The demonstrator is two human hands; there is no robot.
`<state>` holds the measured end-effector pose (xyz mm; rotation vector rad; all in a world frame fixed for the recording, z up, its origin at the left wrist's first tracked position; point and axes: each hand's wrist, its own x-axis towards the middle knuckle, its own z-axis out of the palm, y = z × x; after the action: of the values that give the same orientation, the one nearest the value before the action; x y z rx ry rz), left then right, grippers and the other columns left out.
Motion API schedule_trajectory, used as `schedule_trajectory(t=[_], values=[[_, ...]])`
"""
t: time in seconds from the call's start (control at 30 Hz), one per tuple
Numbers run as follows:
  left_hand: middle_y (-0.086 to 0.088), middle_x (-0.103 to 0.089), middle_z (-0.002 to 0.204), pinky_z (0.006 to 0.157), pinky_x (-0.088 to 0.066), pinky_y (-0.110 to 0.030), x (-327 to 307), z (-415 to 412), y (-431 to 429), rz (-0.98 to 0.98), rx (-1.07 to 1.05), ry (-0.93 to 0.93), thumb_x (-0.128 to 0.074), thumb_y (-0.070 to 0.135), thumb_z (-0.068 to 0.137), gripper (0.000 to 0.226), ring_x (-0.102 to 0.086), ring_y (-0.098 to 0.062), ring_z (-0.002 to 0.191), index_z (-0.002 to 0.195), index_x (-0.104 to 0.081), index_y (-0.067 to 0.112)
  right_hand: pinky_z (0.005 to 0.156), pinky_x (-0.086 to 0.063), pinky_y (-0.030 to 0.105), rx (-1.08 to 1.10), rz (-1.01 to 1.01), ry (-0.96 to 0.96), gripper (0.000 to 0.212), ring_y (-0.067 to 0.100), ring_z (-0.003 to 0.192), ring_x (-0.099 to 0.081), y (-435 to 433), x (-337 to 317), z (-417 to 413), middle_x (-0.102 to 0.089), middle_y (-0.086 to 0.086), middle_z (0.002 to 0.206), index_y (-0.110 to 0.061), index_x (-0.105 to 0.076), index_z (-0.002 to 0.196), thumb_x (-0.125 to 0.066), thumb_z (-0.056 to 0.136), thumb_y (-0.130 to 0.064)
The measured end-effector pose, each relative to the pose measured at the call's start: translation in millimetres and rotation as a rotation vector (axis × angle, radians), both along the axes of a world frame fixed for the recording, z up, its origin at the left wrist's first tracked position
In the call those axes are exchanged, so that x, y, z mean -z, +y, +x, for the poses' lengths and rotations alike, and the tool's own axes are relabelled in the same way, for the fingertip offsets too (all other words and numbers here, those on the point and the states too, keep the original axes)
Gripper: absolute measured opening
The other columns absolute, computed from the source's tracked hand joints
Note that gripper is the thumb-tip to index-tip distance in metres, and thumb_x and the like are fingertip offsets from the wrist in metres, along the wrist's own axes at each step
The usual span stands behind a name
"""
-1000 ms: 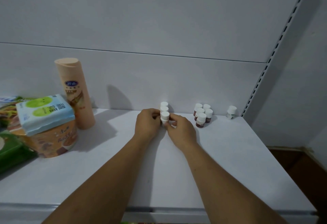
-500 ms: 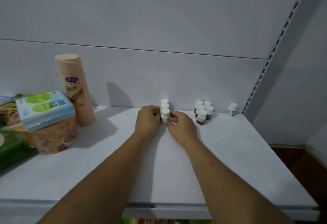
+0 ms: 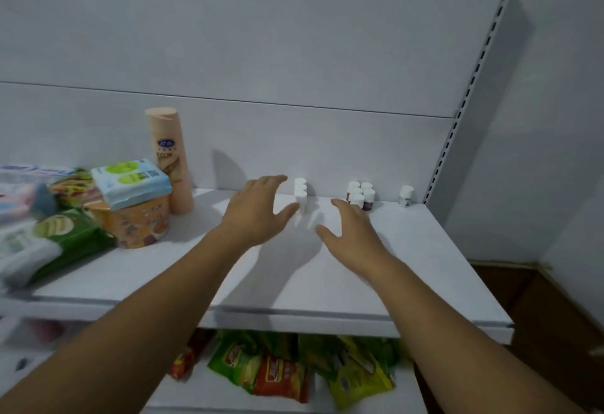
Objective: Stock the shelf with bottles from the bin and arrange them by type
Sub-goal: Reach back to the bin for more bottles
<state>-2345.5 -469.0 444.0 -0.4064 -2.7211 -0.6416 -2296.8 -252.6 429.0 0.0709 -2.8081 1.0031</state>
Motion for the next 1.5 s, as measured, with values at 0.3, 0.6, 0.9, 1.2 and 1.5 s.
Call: schedule_trajectory(t=[0.3, 0.6, 0.9, 1.2, 1.5], values=[[0.011, -0.047, 0.157, 0.118, -0.038, -0.041, 29.5, 239.1, 37.5, -0.213, 0.069, 0.105, -0.042, 0.074, 0.098, 0.072, -0.042, -0.015, 0.145, 0.158, -0.037, 0.033, 0.119, -0.034, 0.041, -0.161, 0.214, 0.204, 0.066, 0.013, 0.143, -0.035, 57.4, 18.2, 225.5, -0.044, -0.008, 0.153, -0.030, -0.039, 0.155, -0.061, 0.097, -0.052], [0.005, -0.056, 0.145, 0.101, -0.050, -0.047, 172.0, 341.4, 104.8, -0.204, 0.133, -0.201, -0.047, 0.068, 0.098, 0.064, -0.052, -0.023, 0.133, 0.149, -0.049, 0.029, 0.110, -0.038, 0.040, -0.141, 0.165, -0.077, 0.061, 0.020, 0.136, -0.040, 120.0, 157.6, 333.5, -0.048, 0.000, 0.148, -0.023, -0.045, 0.152, -0.062, 0.099, -0.045], [-0.009, -0.062, 0.139, 0.099, -0.053, -0.047, 358.0, 358.2, 139.3, -0.181, 0.232, -0.694, -0.066, 0.042, 0.098, 0.055, -0.059, -0.031, 0.125, 0.147, -0.053, 0.020, 0.104, -0.049, 0.043, 0.052, 0.015, -0.558, 0.053, 0.028, 0.128, -0.055, 154.9, 324.7, 353.8, -0.053, 0.007, 0.145, -0.019, -0.048, 0.149, -0.064, 0.101, -0.038], [-0.012, -0.064, 0.128, 0.094, -0.056, -0.045, 556.5, 341.1, 199.4, -0.385, 0.403, -0.964, -0.075, 0.031, 0.091, 0.043, -0.062, -0.034, 0.119, 0.129, -0.062, 0.016, 0.098, -0.054, 0.050, -0.046, 0.068, -0.827, 0.044, 0.036, 0.118, -0.063, 147.9, 528.2, 334.8, -0.066, 0.011, 0.132, -0.020, -0.060, 0.136, -0.071, 0.094, -0.021], [-0.002, -0.066, 0.131, 0.091, -0.050, -0.042, 642.4, 340.3, 233.0, -0.817, 0.464, -0.779, -0.079, 0.043, 0.090, 0.050, -0.056, -0.028, 0.127, 0.132, -0.064, 0.022, 0.099, -0.042, 0.040, -0.230, 0.434, -0.719, 0.025, 0.033, 0.125, -0.051, 139.9, 658.4, 300.0, -0.056, 0.010, 0.125, -0.018, -0.061, 0.124, -0.050, 0.103, -0.027]])
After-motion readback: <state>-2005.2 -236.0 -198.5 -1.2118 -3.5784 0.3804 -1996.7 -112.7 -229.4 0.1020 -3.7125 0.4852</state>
